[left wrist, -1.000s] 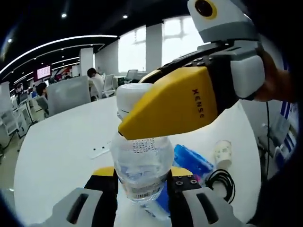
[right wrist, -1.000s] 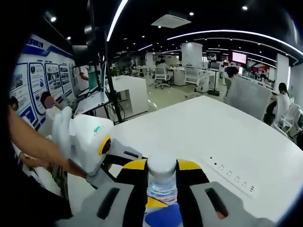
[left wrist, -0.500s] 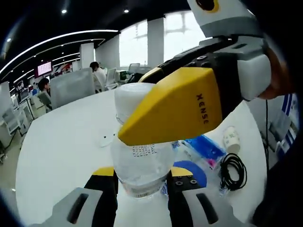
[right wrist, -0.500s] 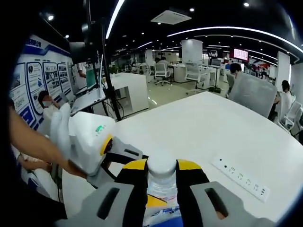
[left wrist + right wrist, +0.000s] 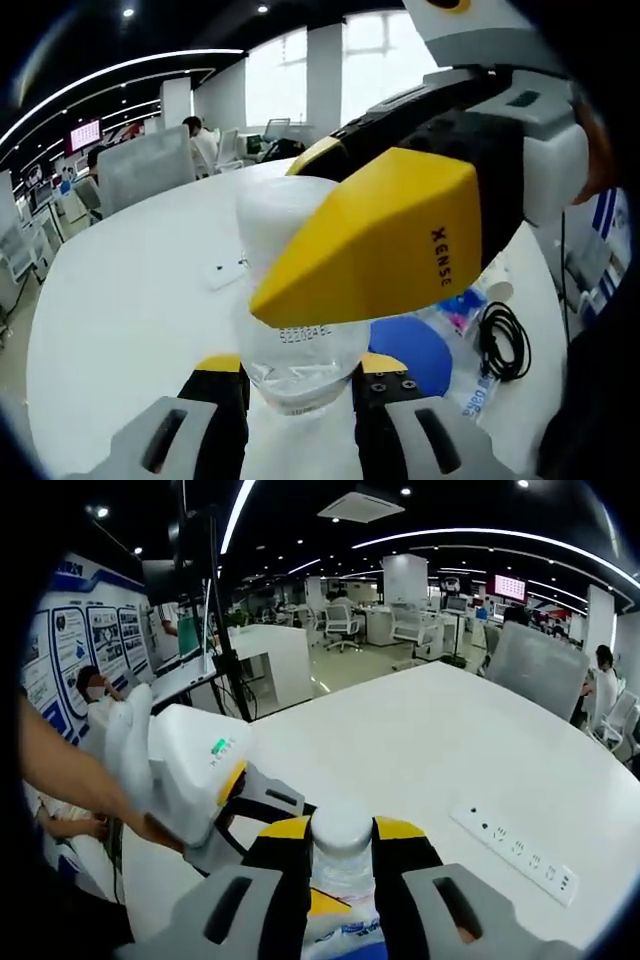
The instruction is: Arrange the tabletop items into an orderly group along one side of the table until the central work area is clear of visible clutter.
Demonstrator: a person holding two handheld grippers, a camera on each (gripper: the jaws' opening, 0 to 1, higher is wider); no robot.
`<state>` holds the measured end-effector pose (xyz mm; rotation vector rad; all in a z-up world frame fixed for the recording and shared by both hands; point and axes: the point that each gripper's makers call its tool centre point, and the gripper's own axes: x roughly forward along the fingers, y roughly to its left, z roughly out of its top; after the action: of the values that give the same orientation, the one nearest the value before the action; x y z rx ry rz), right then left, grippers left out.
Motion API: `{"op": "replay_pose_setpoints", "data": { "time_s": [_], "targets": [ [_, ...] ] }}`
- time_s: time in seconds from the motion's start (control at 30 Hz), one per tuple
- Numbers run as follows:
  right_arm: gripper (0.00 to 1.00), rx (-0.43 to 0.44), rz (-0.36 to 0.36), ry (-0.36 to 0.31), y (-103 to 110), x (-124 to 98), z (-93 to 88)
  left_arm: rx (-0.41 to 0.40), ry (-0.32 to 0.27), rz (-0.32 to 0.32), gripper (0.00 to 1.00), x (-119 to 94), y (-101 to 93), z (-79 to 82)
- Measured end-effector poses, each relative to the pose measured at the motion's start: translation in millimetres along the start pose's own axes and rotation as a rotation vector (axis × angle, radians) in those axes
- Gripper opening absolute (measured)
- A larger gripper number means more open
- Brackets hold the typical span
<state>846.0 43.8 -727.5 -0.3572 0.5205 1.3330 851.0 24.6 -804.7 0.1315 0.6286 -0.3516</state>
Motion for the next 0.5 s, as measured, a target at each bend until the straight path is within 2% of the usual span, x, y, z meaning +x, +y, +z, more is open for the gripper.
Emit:
{"op": "replay_pose_setpoints", "data": {
  "time_s": [0.17, 0.33, 0.37, 0.5],
  "targets": [
    [0.18, -0.03, 0.028, -0.007, 0, -2, -1.4, 0.007, -0.015, -0.002, 0.39, 0, 1.2, -1.0],
    [0.18, -0.153, 0.081, -0.008, -1, -4, -0.9, 0.002, -0.024, -0.008, 0.43, 0, -0.6, 0.1],
    [0.19, -0.216, 0.093, 0.007, -1, -7, -1.1, 0.002, -0.021, -0.012, 0.44, -1, -3.4, -0.6],
    [0.25, -0.257, 0.12, 0.002, -6, -11, 0.7, -0.022, -0.023, 0.011, 0.48, 0, -3.9, -2.1]
  ]
}}
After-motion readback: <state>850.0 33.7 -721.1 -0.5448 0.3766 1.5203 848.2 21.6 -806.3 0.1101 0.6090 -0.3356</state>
